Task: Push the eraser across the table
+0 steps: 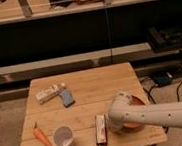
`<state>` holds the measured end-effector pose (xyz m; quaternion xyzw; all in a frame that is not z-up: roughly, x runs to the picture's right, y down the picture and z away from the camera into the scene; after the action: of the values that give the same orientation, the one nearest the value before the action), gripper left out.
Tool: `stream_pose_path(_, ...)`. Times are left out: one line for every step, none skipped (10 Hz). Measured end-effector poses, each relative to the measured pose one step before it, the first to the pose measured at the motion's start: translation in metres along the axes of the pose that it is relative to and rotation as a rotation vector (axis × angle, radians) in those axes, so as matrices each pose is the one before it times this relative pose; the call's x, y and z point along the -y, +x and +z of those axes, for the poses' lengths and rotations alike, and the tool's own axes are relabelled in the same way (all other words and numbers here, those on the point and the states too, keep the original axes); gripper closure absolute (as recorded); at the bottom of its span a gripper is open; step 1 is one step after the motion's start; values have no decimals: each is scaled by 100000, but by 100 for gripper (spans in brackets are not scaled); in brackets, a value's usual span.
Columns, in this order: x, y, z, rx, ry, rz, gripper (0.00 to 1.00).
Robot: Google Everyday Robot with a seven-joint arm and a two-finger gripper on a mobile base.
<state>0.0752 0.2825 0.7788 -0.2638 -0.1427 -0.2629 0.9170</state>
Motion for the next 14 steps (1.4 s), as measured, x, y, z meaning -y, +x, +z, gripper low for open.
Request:
stream_pose_path(-59, -221, 16, 136, -29, 165, 95)
stream_pose_path(254, -400, 105, -72, 232, -714, 95)
stream_pose_path(172, -141, 22, 328, -16, 11, 95)
stream_pose_path(302, 217, 65, -302, 59, -348, 95)
stream_pose_path(310, -116, 73, 219, 75, -603, 95)
stream_pose_path(10, -204, 148, 320, -169, -627, 95)
stream_pose_path(-42, -90, 105, 200, -43, -278, 95)
stream_pose_path(-103, -45, 91, 196, 25, -113, 95)
stream_pose_path(53, -80, 25, 220, 214, -225, 95)
stream_pose_path(357, -114, 39, 184, 259, -456, 95)
stream_pose_path(394, -150, 91, 205, 55, -788, 95)
stream_pose_path(283, -193, 121, 449, 51, -632, 95)
stream_pose_path(13, -56, 50, 252, 44, -167, 95)
stream_pose_path(22, -63, 22, 255, 89, -197, 95)
